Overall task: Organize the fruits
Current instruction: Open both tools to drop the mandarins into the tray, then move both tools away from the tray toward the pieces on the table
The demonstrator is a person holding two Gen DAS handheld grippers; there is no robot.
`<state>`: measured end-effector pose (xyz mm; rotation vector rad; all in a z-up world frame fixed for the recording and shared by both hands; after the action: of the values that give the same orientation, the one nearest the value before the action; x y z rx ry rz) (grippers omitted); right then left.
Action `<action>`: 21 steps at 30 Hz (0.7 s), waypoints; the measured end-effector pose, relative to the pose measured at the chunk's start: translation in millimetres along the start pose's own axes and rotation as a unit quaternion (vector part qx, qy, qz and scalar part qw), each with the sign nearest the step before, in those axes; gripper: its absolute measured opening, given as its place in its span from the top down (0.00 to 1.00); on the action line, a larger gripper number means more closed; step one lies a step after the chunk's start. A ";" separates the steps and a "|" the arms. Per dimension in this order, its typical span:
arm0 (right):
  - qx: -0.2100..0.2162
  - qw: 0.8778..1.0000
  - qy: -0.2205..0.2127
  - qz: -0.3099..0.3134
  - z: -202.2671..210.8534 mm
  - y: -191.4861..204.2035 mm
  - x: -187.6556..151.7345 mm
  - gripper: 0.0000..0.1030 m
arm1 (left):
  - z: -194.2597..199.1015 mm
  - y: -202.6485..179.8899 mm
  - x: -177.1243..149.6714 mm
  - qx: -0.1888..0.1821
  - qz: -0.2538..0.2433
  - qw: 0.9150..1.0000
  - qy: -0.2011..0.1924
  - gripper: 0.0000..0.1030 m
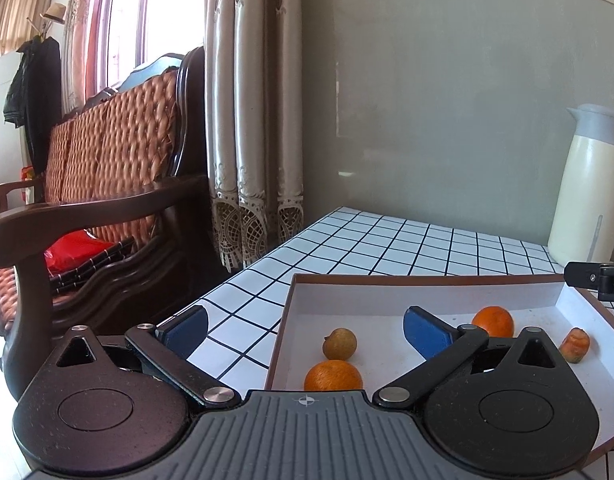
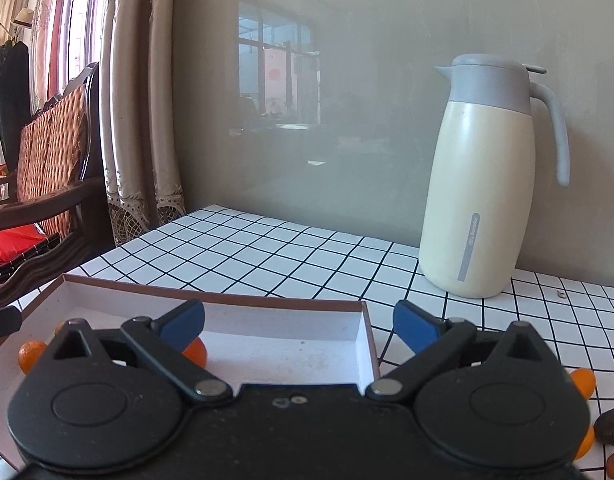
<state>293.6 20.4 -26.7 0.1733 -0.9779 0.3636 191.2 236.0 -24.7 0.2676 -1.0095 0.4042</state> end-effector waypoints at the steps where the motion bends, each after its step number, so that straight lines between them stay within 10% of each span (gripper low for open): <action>1: 0.000 1.000 0.000 0.001 1.1 0.9 -0.5 0.07 | 0.6 0.5 -0.1 0.000 0.001 1.000 0.000 0.00; 21: -0.004 1.000 -0.012 0.010 56.6 -6.5 -19.9 0.06 | 38.9 -19.1 -5.4 -0.027 -0.003 1.000 -0.014 0.00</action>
<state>242.0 -7.3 -12.0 0.1613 -1.0057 0.3770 167.5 202.3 -10.1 0.2276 -1.0448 0.3678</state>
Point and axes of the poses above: each gripper's, at about its wrist camera, not at the fingertips, and z roughly against the way its jaws point, y to its left, x to its top, the point moved 3 cm from there along -z, roughly the way its jaws point, and after that the axes turned 8 degrees about y, right-handed, at the moved point
